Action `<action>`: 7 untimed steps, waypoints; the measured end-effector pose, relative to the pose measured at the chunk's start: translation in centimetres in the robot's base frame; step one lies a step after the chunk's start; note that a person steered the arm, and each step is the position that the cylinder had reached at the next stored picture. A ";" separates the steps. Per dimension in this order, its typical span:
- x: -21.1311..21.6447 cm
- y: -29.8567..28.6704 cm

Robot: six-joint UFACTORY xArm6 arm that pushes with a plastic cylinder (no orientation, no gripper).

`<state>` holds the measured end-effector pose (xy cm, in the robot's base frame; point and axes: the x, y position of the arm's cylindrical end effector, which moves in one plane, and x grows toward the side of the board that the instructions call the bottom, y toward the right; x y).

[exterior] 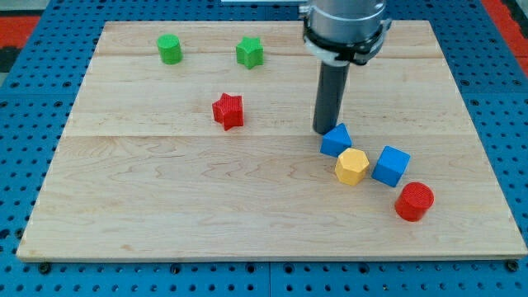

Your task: Push the yellow heart towards the blue triangle

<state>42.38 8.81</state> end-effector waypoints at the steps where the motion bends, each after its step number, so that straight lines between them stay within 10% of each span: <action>1: -0.4 -0.1; 3: 0.6 0.0; 6: -16.2 6.1; 7: -13.6 2.8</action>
<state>28.77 11.59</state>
